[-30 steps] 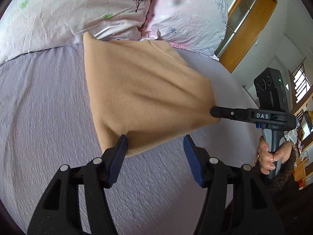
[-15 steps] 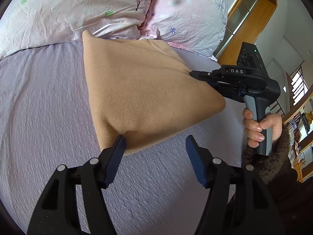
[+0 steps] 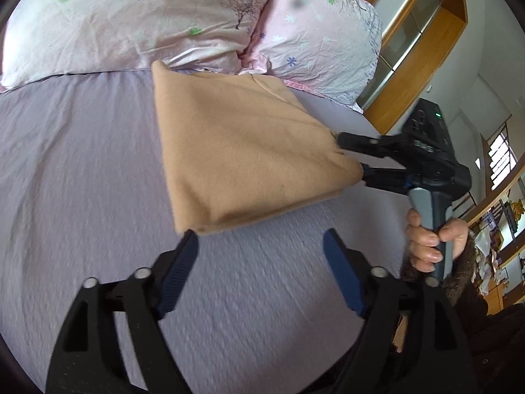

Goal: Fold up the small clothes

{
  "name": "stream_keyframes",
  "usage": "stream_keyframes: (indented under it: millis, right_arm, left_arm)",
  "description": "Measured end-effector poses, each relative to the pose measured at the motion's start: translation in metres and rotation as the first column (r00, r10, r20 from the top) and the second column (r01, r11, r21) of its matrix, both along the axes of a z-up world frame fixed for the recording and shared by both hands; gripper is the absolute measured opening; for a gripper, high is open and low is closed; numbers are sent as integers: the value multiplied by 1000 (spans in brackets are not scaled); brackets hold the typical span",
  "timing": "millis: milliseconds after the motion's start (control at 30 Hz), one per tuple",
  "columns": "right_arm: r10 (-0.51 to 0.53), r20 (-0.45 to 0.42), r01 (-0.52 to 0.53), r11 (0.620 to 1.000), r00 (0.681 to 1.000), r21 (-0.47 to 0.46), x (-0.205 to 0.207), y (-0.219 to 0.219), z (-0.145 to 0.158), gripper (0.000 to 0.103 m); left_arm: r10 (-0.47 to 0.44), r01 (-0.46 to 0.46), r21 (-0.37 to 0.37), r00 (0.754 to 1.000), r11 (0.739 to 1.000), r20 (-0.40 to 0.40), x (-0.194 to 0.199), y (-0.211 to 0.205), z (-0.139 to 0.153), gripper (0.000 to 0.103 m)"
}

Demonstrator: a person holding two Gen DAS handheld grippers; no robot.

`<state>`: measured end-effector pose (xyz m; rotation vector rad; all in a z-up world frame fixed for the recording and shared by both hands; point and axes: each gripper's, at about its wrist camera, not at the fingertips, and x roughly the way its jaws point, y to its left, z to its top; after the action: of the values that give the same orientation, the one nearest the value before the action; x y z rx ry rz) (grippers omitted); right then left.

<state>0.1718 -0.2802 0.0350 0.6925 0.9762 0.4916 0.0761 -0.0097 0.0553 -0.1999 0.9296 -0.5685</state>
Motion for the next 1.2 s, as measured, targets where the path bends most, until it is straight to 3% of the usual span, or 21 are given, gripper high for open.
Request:
stream_keyframes:
  millis: [33, 67, 200, 267, 400, 667, 867, 1200]
  right_arm:
    - [-5, 31, 6, 1000, 1000, -29, -9, -2, 9, 95]
    - [-11, 59, 16, 997, 998, -72, -17, -2, 17, 101]
    - [11, 156, 40, 947, 988, -319, -49, 21, 40, 102]
    - [30, 153, 43, 892, 988, -449, -60, 39, 35, 102]
    - [56, 104, 19, 793, 993, -609, -70, 66, 13, 102]
    - [60, 63, 1, 716, 996, -699, -77, 85, -6, 102]
    - [39, 57, 11, 731, 998, -683, -81, 87, -7, 102]
    - [11, 70, 40, 730, 998, -682, -86, 88, -7, 102]
  left_arm:
    - [15, -15, 6, 1000, 1000, 9, -6, 3, 2, 94]
    - [39, -40, 19, 999, 999, 20, -12, 6, 4, 96]
    - [130, -131, 88, 991, 987, 27, -19, 7, 4, 101]
    - [172, -173, 163, 985, 971, 17, -15, 2, 0, 101]
    - [245, -226, 348, 970, 910, -11, -6, -8, -15, 101]
    - [282, -248, 372, 959, 895, -39, -4, -6, -25, 101]
    - [290, -241, 468, 956, 850, -35, -7, -22, -27, 101]
    - [322, -271, 461, 946, 845, -34, -10, -22, -24, 101]
